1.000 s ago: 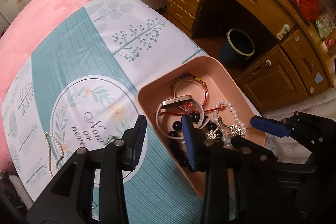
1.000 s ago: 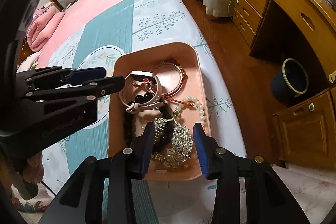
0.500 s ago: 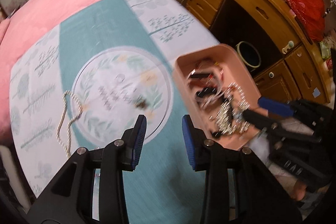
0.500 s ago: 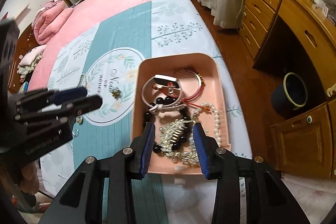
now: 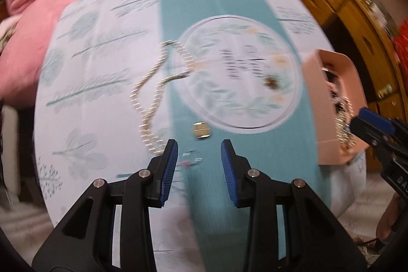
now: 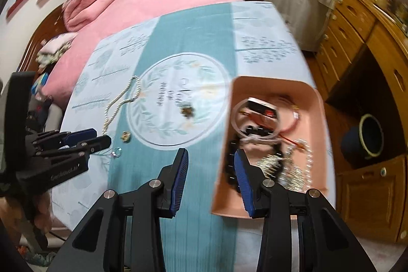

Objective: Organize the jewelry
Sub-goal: 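Move the left gripper to the long pearl necklace while the right gripper approaches the teal flower clip, then grasp the pearl necklace with the left gripper while the right gripper grasps the teal flower clip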

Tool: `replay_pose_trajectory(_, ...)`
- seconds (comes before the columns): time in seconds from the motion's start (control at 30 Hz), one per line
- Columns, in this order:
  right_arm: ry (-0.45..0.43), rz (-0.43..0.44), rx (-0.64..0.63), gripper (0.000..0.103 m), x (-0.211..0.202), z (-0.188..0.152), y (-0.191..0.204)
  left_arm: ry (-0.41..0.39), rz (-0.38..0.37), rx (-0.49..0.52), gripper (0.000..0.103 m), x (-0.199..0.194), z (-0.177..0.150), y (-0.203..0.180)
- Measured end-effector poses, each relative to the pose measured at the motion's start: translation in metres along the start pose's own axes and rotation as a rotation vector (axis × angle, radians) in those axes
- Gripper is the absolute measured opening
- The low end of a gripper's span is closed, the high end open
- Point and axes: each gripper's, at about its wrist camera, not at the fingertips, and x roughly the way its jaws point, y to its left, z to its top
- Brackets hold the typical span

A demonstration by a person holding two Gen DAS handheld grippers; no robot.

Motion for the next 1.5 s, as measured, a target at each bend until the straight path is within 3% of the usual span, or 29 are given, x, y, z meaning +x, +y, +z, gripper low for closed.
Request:
replay_pose_trajectory(0.17,0.023,0.022,-0.049,0.038,0.02,0.012,0.021,0.003,0.021,-0.089,0.032,0.007,-0.001,0.039)
replay_pose_trajectory(0.47,0.063,0.033,-0.074,0.038,0.071,0.046,0.036,0.03,-0.043,-0.197,0.032,0.03,0.017,0.07)
replay_pose_trajectory(0.73,0.111,0.01,-0.034,0.038,0.116,0.063,0.034,0.063,-0.062,-0.178,0.032,0.056,0.039,0.071)
replay_pose_trajectory(0.93,0.121,-0.01,-0.054,0.038,0.134,0.067,0.039,0.102,-0.039,-0.182,0.032,0.075,0.046,0.074)
replay_pose_trajectory(1.1,0.132,-0.026,-0.079,0.038,0.147,0.068,0.044,0.086,-0.014,-0.139,0.033,0.076,0.05,0.066)
replay_pose_trajectory(1.2,0.119,-0.034,-0.085,0.032,0.151,0.068,0.045,0.092,0.026,-0.094,0.032,0.078,0.052,0.057)
replay_pose_trajectory(1.27,0.107,-0.046,-0.098,0.026,0.151,0.069,0.047,0.089,0.062,-0.066,0.025,0.079,0.055,0.049)
replay_pose_trajectory(1.3,0.1,-0.051,-0.104,0.022,0.152,0.07,0.047,0.085,0.059,-0.06,0.011,0.08,0.057,0.043)
replay_pose_trajectory(1.33,0.097,-0.047,-0.104,0.02,0.152,0.07,0.047,0.084,0.059,-0.057,0.007,0.08,0.058,0.04)
replay_pose_trajectory(1.47,0.089,-0.024,-0.101,0.019,0.152,0.072,0.043,0.071,0.027,-0.085,0.006,0.079,0.06,0.037)
replay_pose_trajectory(1.5,0.092,-0.008,-0.094,0.019,0.151,0.071,0.041,0.056,0.018,-0.092,0.0,0.076,0.059,0.038)
